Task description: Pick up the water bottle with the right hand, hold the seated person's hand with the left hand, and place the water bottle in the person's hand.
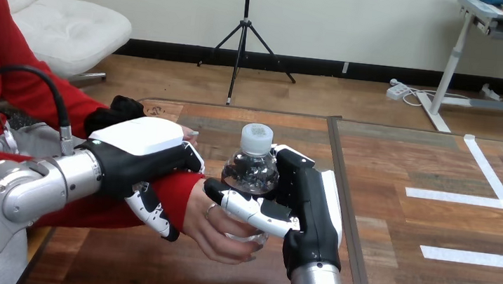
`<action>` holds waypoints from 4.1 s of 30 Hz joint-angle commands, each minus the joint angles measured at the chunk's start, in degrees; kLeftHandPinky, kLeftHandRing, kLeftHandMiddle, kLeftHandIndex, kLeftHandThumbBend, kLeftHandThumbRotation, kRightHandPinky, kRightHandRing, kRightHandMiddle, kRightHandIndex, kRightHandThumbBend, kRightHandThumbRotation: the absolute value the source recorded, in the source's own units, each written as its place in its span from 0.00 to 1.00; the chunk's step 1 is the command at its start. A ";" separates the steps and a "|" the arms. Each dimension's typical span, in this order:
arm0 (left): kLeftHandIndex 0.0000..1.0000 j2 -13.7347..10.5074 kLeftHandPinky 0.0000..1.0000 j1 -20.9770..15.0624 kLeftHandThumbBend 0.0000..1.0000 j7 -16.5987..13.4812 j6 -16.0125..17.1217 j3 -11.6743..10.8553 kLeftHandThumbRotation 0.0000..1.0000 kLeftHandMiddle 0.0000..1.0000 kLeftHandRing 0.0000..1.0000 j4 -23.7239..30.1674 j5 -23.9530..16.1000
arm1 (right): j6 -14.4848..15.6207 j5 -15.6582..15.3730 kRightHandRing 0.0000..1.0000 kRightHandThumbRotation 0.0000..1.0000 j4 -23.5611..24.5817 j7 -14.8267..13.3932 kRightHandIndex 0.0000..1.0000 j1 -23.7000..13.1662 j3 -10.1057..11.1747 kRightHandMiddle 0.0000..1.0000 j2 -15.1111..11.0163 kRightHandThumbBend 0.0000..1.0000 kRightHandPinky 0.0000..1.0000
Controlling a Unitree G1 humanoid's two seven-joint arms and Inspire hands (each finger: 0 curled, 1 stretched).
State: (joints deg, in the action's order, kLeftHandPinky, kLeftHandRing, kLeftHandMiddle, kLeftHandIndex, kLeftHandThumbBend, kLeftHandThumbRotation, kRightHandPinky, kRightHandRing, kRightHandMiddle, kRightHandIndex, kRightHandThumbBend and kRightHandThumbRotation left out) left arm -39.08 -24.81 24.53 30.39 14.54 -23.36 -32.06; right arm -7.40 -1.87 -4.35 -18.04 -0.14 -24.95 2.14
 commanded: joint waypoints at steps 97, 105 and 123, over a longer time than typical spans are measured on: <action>1.00 -1.21 0.98 4.02 1.00 -15.25 8.23 -6.38 0.55 1.00 1.00 4.63 4.31 | -6.93 3.51 0.99 0.68 4.92 10.17 1.00 -3.14 6.93 1.00 2.63 1.00 0.94; 1.00 -0.88 0.97 4.93 1.00 -17.30 10.09 -6.94 0.55 1.00 1.00 3.59 4.69 | -8.07 3.93 1.00 0.70 3.61 11.83 1.00 -3.11 8.78 1.00 2.30 1.00 0.95; 1.00 0.06 0.97 6.79 1.00 -19.98 11.19 -7.14 0.60 1.00 1.00 3.37 6.34 | -10.01 3.67 1.00 0.76 1.89 14.43 1.00 -2.49 11.99 1.00 1.42 1.00 0.94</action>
